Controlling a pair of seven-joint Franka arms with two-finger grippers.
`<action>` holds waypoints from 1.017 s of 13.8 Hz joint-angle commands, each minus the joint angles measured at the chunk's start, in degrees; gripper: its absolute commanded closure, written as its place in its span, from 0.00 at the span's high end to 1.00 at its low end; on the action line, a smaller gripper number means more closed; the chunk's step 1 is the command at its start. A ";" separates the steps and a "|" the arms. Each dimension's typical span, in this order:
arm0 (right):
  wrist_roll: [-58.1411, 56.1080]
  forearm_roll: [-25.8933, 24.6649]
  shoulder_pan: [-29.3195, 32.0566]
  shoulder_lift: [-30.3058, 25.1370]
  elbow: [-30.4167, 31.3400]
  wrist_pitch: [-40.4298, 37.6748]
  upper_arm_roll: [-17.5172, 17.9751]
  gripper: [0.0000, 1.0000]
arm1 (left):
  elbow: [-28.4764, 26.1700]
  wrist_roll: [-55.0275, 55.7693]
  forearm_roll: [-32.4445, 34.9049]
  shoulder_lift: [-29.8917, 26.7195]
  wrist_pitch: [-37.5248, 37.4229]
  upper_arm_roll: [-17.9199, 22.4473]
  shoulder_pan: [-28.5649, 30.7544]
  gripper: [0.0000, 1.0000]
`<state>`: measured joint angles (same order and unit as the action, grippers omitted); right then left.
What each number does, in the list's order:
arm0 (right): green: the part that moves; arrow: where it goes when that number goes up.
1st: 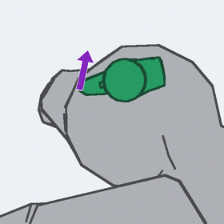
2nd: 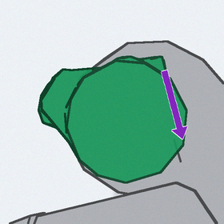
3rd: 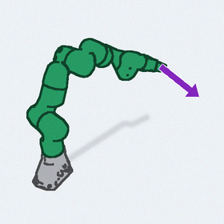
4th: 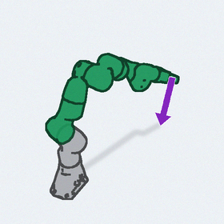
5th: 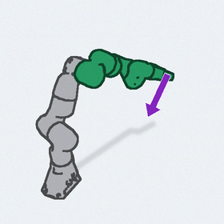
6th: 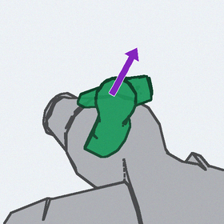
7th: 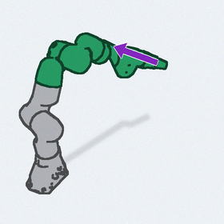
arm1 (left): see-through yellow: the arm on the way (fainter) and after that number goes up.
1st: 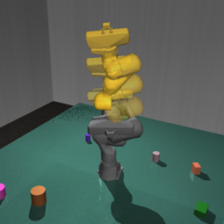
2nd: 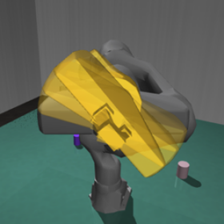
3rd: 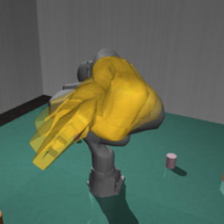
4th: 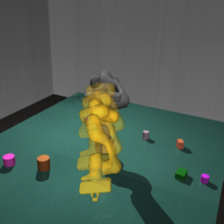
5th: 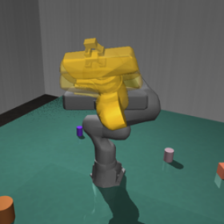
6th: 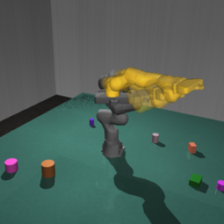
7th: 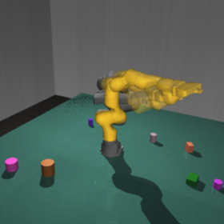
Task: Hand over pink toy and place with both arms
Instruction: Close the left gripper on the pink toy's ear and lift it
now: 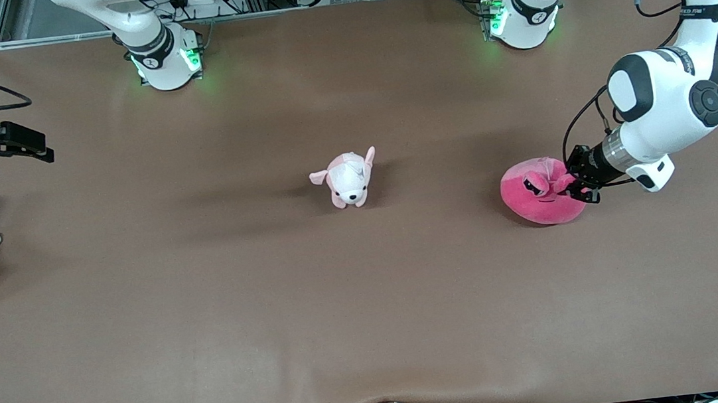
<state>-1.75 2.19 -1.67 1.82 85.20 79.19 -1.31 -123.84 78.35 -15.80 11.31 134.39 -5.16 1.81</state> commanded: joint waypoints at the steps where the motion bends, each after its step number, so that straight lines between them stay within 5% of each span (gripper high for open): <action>1: -0.54 0.89 0.17 0.03 -0.64 -0.53 0.43 1.00 | 3.24 3.81 -1.08 -2.43 -3.58 -1.59 0.30 0.00; 6: -0.54 0.89 0.26 0.03 -0.64 -0.70 0.43 1.00 | 21.59 14.53 -3.00 -1.82 -27.73 -1.87 -0.05 0.00; 10: -0.54 0.97 0.26 0.03 -0.64 -0.79 0.43 1.00 | 28.65 18.23 -12.48 -1.99 -37.17 -2.39 -0.22 0.00; 14: -0.45 1.15 -0.09 0.03 -0.64 -0.62 0.52 1.00 | 32.67 26.11 -14.00 -1.21 -37.36 -12.47 -1.45 0.00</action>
<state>-1.79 2.30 -1.77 1.82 85.16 79.17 -1.04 -94.84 99.48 -29.28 8.82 97.83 -13.99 1.13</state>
